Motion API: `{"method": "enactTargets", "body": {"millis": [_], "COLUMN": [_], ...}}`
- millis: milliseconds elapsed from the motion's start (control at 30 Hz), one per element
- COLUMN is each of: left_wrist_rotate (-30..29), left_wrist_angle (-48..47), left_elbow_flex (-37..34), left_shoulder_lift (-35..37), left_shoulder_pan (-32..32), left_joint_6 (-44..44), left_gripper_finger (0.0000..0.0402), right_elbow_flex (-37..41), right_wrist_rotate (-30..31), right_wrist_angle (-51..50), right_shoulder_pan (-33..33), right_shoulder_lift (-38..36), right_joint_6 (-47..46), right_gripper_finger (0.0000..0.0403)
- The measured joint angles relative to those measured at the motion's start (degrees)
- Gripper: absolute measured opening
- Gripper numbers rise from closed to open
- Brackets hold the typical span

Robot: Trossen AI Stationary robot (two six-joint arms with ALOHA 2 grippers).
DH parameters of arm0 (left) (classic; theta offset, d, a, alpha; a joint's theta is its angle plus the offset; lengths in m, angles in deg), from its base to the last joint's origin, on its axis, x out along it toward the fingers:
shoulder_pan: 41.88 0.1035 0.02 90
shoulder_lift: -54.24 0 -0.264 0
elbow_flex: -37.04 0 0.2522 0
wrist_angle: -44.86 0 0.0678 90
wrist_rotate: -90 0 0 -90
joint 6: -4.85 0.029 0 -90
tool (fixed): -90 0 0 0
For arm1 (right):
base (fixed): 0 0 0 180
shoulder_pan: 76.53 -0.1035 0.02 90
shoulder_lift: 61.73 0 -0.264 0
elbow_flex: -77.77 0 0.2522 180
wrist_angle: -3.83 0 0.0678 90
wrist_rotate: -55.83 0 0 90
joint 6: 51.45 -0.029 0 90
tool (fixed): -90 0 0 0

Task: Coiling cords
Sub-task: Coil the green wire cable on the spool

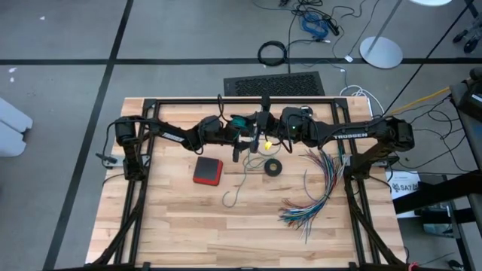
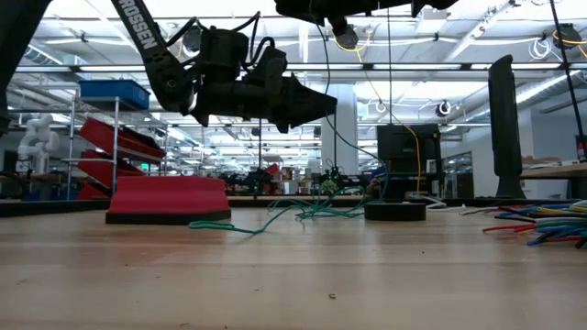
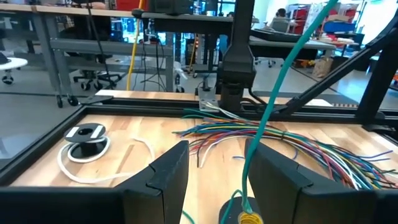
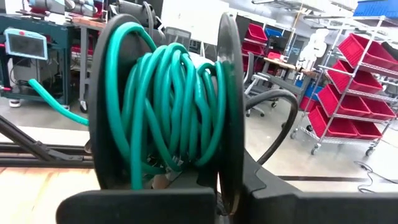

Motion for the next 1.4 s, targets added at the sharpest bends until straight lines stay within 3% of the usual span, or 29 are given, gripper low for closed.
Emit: {"method": "enactTargets", "body": {"millis": [433, 767, 1033, 1400], "left_wrist_rotate": [-3.0, -3.4, -3.2, 5.0], "left_wrist_angle": [-3.4, -5.5, -8.9, -10.6], "left_elbow_flex": [0.0, 0.0, 0.0, 0.0], "left_shoulder_lift": [0.0, 0.0, 0.0, 0.8], "left_shoulder_pan": [0.1, 1.6, 4.1, 10.7], "left_joint_6": [1.6, 3.4, 4.2, -1.9], "left_gripper_finger": [0.0152, 0.0013, 0.0005, 0.0003], "right_elbow_flex": [0.0, 0.0, 0.0, 0.0], "right_wrist_rotate": [0.0, 0.0, 0.3, 3.1], "right_wrist_angle": [-0.5, -2.5, -6.2, -15.2], "right_shoulder_pan": [0.0, 0.0, 0.0, 0.0], "right_shoulder_lift": [0.0, 0.0, 0.0, 0.0], "right_joint_6": [0.6, 0.6, 0.9, 0.6], "right_gripper_finger": [0.0000, 0.0000, 0.0000, 0.0000]}}
